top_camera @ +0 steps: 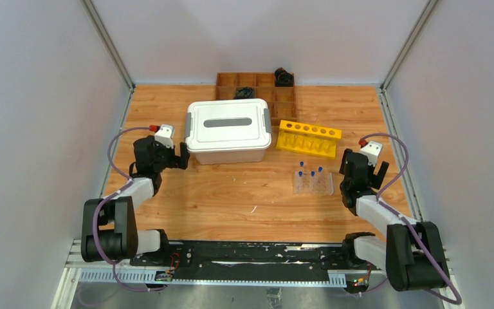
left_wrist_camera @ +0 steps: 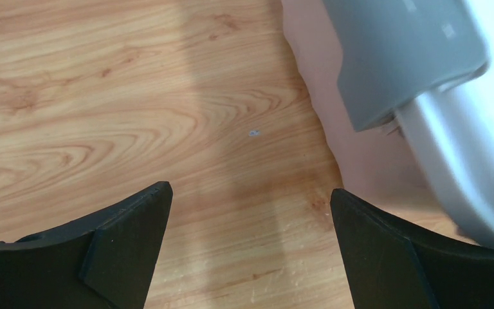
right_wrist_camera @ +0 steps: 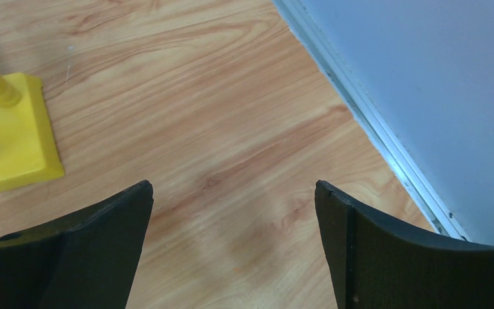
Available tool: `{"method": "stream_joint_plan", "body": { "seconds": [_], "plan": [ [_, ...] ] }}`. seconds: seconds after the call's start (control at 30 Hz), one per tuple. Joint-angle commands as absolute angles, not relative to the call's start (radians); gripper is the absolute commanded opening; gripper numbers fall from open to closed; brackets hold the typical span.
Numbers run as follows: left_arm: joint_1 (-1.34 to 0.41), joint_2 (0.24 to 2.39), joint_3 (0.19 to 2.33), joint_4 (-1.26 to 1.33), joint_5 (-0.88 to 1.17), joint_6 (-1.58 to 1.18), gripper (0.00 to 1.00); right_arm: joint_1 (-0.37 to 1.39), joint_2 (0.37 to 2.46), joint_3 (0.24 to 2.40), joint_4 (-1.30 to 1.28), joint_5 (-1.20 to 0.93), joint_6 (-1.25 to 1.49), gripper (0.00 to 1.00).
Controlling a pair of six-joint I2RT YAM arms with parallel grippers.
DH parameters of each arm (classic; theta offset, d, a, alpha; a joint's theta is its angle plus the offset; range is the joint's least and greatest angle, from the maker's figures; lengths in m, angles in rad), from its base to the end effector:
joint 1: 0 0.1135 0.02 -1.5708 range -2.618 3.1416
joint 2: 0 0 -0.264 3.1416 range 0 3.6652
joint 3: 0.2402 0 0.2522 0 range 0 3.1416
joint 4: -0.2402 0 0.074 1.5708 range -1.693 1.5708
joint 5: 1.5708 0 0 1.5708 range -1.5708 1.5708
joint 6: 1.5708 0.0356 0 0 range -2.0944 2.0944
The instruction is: Organize the chemistry lab equipment
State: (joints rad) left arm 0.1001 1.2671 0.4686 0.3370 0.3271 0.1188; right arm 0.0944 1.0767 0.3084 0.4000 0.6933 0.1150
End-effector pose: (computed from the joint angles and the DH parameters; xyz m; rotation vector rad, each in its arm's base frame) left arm 0.2513 0.0137 0.1839 0.2233 1.9989 -0.1928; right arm 0.2084 -0.0031 0.1823 0.4721 1.8246 -0.5261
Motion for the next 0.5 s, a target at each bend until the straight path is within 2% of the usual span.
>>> {"method": "stream_joint_plan", "body": {
  "seconds": [0.0,0.17,0.3,0.37,0.43,0.47],
  "plan": [
    [0.1,1.31,0.405,0.609,0.308,0.096,1.0,0.079,1.165,0.293,0.673,0.598,0.059,0.98],
    [0.085,1.343,0.269,0.947,0.277,0.029,1.0,0.078,1.252,0.262,0.812,0.534,0.038,0.95],
    [0.076,1.316,0.214,1.008,0.212,0.023,1.0,0.079,1.273,0.214,0.916,0.477,0.008,0.91],
    [0.055,1.34,0.146,1.116,0.171,0.045,1.0,0.078,1.279,0.201,0.953,0.395,-0.032,0.96],
    [0.048,1.415,0.102,1.327,0.199,0.034,1.0,0.078,1.316,0.177,1.031,0.339,-0.056,0.98],
    [0.049,1.399,0.115,1.286,0.207,0.039,1.0,0.079,1.371,0.157,1.103,0.339,-0.065,0.98]
  ]
}}
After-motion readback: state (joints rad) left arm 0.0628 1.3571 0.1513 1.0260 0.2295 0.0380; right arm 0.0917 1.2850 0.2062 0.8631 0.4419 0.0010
